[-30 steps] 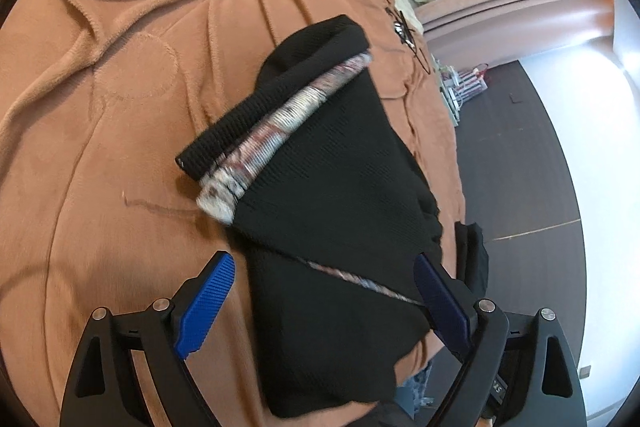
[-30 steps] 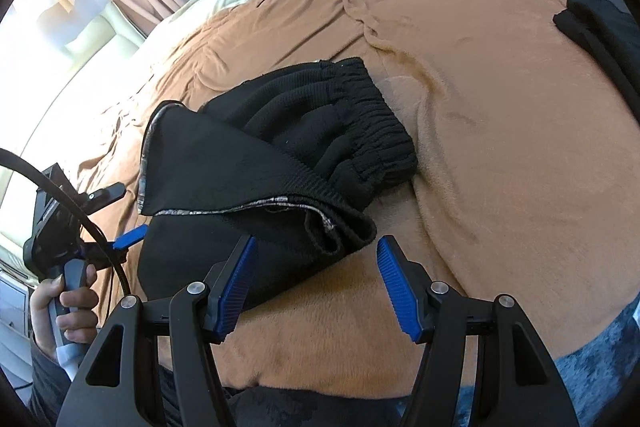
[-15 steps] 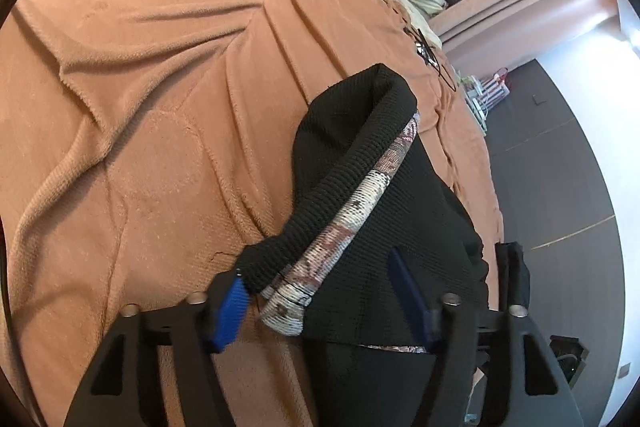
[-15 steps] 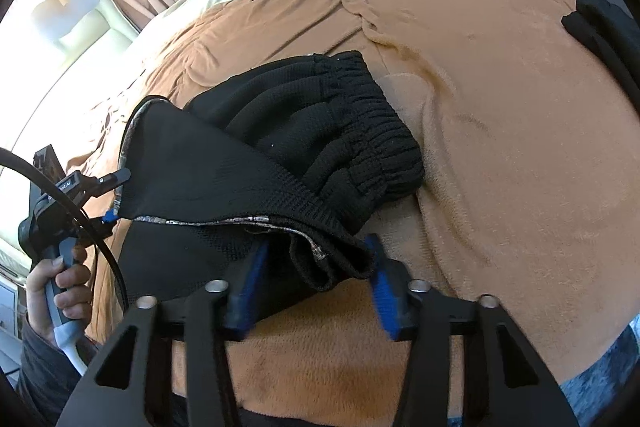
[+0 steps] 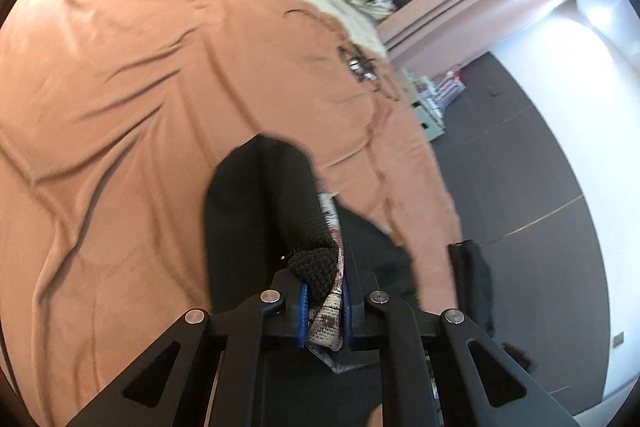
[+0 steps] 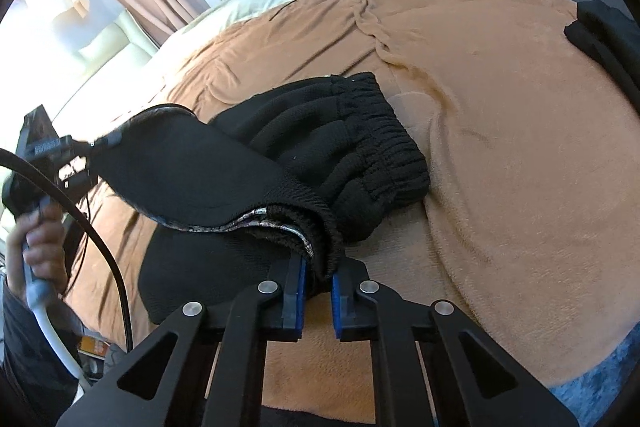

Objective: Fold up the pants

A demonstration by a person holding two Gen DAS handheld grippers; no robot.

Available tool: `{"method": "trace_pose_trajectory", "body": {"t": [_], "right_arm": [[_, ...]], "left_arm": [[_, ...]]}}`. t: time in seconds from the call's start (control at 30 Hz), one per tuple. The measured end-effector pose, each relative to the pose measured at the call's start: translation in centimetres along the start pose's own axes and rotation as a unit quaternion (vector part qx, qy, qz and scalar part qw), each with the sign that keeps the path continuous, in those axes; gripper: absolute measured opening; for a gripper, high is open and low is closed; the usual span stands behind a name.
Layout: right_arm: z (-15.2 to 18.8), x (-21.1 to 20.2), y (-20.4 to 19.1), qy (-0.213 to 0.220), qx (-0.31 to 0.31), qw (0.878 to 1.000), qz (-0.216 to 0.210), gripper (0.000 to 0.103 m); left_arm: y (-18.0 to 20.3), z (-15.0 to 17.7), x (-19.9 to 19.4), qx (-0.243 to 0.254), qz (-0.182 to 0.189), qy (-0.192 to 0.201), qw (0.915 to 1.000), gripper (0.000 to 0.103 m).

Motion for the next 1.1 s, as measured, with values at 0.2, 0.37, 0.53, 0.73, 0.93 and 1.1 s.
{"method": "trace_pose_trajectory", "body": {"t": [0.2,0.37,0.53,0.73,0.93,1.1], "right_arm": [[-0.1,-0.6,0.9,0.006,0.011,1.0,-0.024,0.006],[0.1,-1.3,2.0,0.01,0.022,0.999,-0.044,0.006],[0.5,-1.6,2.5,0.008,0.03,0.998,-0.059,0.006],[0.5,-1.9,3.5,0.01,0.043,0.996,-0.073,0.006],[0.8,-1.1,4.6,0.004,0.056,0.995,-0.082,0.006],[1.0,-0.1,5.3,-0.01,0.065,0.994,-0.086,0.006]], "left_arm": [[3.1,-3.5,1.4,0.011,0.023,0.003,0.9997,0.013],[4.5,-5.4,3.1,0.02,0.026,-0.004,0.9995,0.013],[5.5,-6.4,5.2,0.024,0.028,-0.013,0.9992,0.013],[6.6,-7.1,8.4,0.032,0.022,-0.029,0.9988,0.013],[6.7,-7.4,11.9,0.035,0.009,-0.046,0.9983,0.013],[6.1,-7.2,15.1,0.036,-0.007,-0.063,0.9973,0.013]]}}
Point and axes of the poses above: each gripper's, at about its wrist camera, not at the fingertips, and x roughly the way its jaws point, y to its right, z to its underside, the point moved 6 cm from there along x, roughly the way its jaws point, and after that the axes turned 13 degrees about z, right-handed, at the moved point
